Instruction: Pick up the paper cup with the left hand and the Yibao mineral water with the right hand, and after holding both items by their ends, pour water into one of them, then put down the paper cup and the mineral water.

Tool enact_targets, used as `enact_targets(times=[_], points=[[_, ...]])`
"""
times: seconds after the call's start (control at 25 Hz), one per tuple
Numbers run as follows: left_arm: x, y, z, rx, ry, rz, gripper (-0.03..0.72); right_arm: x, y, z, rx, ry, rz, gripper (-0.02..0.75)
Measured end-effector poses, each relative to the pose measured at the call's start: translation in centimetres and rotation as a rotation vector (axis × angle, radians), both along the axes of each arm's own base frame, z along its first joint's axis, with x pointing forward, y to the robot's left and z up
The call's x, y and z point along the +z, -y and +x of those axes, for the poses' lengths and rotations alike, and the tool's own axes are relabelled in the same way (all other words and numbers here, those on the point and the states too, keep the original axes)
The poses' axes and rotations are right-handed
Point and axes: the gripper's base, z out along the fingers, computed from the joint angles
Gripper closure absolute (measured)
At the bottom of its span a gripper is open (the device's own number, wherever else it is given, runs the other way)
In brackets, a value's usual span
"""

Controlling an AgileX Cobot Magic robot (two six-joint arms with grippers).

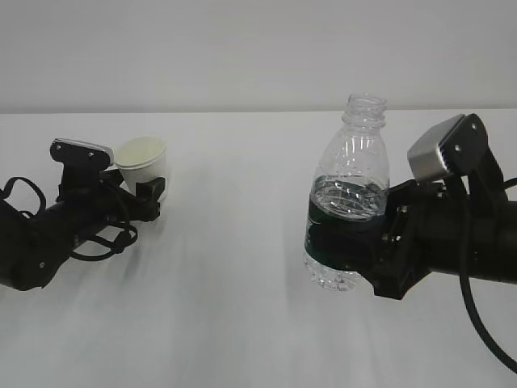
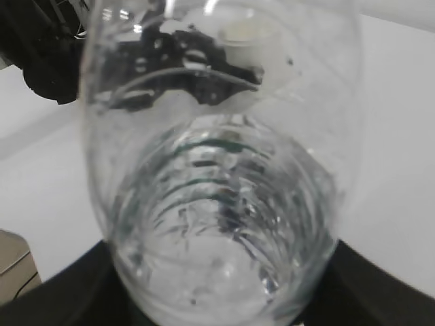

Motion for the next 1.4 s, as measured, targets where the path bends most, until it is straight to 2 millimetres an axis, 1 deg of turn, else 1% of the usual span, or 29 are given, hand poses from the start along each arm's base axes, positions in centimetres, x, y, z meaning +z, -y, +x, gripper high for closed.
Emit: enact_targets(times=[0.28,0.36,0.48,0.6,0.84,1.16,1.4], points=[[0.6,0.4,1.1,-0.013,0.017,0.002,0.114,0.0,0.0,0.0,-0.002,-0.005,0.004,0.267],[0.3,0.5,1.2,-0.015,0.011,0.005,0.114,0.0,0.0,0.0,-0.003,-0.006,0.004,0.267],[-0.3,0.5,1.3,-0.015,-0.011,0.01,0.114,0.0,0.0,0.0,-0.003,-0.006,0.004,0.267],[-0.5,0.5,1.3,-0.016,-0.015,0.01,0.114,0.0,0.0,0.0,-0.003,-0.006,0.005,0.267],[-0.4,0.5,1.3,-0.016,-0.013,0.009,0.114,0.0,0.0,0.0,-0.003,-0.006,0.005,0.267],[-0.1,0.7,1.9,-0.016,0.004,0.006,0.115,0.0,0.0,0.0,-0.004,-0.007,0.006,0.267],[-0.4,0.7,1.9,-0.016,-0.008,0.009,0.134,0.0,0.0,0.0,-0.004,-0.007,0.006,0.267]])
